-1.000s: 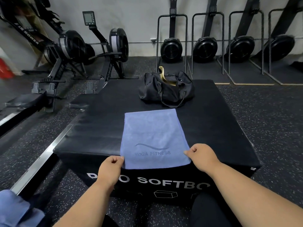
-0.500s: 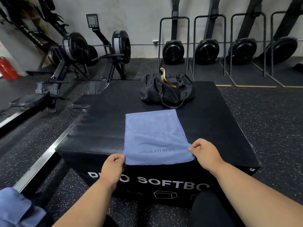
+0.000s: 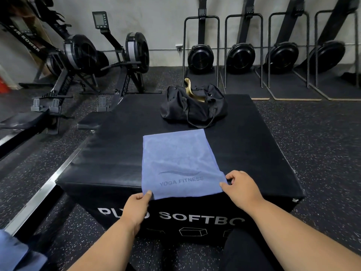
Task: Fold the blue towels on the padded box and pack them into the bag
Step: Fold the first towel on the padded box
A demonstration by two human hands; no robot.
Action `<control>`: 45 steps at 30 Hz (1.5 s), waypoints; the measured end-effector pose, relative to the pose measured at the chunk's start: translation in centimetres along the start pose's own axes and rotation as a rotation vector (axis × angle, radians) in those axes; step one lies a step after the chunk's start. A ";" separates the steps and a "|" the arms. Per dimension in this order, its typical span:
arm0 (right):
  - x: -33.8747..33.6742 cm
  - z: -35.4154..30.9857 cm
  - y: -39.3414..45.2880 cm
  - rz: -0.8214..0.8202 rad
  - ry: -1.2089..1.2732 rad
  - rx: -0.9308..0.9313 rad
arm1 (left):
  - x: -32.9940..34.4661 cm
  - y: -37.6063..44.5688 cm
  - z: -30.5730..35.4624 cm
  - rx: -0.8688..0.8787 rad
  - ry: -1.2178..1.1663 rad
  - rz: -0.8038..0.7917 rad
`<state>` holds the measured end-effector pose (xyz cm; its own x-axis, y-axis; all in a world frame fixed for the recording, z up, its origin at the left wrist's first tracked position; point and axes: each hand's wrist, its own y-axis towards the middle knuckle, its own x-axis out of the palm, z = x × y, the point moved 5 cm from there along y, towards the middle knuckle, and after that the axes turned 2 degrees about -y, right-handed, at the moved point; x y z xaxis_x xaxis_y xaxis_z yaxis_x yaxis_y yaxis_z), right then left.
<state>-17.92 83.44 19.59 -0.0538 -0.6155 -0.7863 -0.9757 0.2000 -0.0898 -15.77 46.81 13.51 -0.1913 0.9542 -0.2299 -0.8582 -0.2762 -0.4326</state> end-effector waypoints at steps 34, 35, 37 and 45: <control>-3.3 -8.5 -6.7 -0.121 0.787 -0.038 | -4.6 -10.1 9.9 0.461 -0.124 0.171; -3.6 -9.5 -7.0 -0.134 0.782 -0.073 | -4.4 -11.0 10.8 0.481 -0.125 0.158; -3.9 -11.6 -7.8 -0.168 0.776 -0.129 | -3.7 -12.4 12.1 0.489 -0.160 0.069; -0.3 -15.7 -10.9 -0.424 0.900 -0.050 | -1.3 -14.5 11.6 0.323 -0.283 -0.191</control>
<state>-10.61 69.47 30.40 0.1801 -0.9816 0.0631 -0.9584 -0.1896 -0.2136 -8.59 50.88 30.15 -0.0989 0.9907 0.0934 -0.9865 -0.0853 -0.1400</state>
